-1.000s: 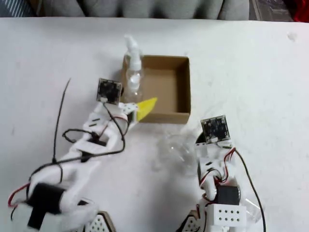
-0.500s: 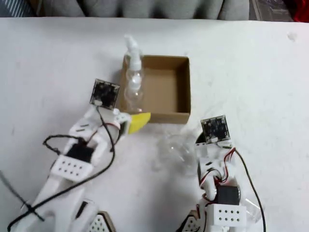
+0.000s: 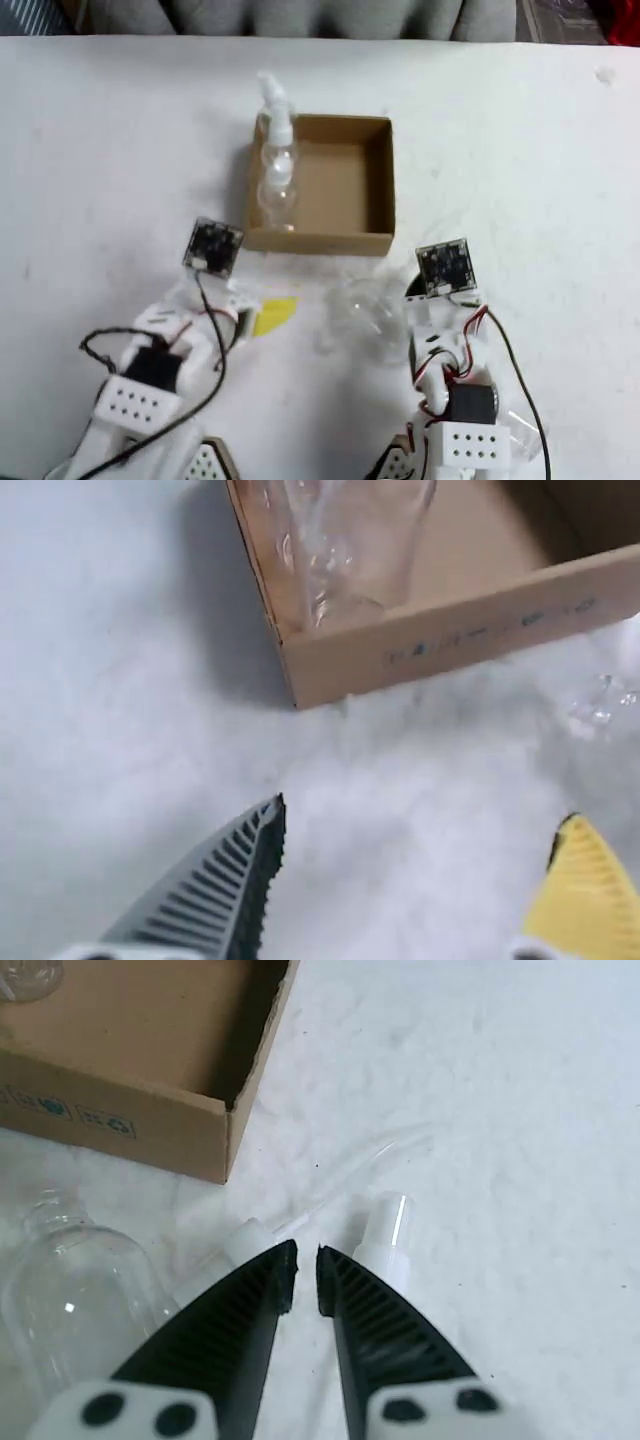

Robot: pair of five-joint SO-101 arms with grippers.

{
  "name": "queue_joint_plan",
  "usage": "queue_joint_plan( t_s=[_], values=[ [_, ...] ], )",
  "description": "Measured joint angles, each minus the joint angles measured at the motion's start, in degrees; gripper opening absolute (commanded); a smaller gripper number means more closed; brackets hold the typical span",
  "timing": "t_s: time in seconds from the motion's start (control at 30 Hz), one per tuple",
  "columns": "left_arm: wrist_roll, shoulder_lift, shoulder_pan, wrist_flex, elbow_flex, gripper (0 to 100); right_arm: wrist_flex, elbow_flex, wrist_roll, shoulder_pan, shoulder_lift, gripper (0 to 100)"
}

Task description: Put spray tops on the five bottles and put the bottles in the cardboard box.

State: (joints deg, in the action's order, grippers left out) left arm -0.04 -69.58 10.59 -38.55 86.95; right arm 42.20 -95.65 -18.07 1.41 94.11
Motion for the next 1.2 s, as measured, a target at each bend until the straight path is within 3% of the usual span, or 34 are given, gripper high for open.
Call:
queue_joint_plan(
  t_s=[0.2, 0.33, 0.53, 0.77, 0.87, 1.1, 1.2],
  values=[
    [0.0, -12.0, 0.0, -0.1, 10.5, 37, 0.0, 0.0, 0.0, 0.1, 0.0, 1.6],
    [0.0, -17.1, 0.2, -3.5, 10.7, 37, 0.0, -0.1, 0.0, 3.4, 0.0, 1.6],
    [0.0, -18.8, 0.1, -5.9, 10.7, 37, 0.0, 1.1, 0.0, 8.1, -0.1, 1.5],
    [0.0, -19.1, 0.1, -6.0, 10.7, 37, 2.0, 9.5, 0.0, 8.4, -0.1, 1.5],
    [0.0, -19.1, 0.1, -6.0, 10.7, 30, 4.3, 15.2, 0.0, 8.5, -2.4, 1.6],
    [-1.5, -19.1, 0.1, -6.0, 10.7, 1, 4.7, 28.4, 0.1, 8.5, -21.5, 2.6],
    [-4.9, -19.1, 0.1, -6.0, 10.7, 5, 4.7, 33.1, 0.1, 8.5, -31.5, 8.6]
  ],
)
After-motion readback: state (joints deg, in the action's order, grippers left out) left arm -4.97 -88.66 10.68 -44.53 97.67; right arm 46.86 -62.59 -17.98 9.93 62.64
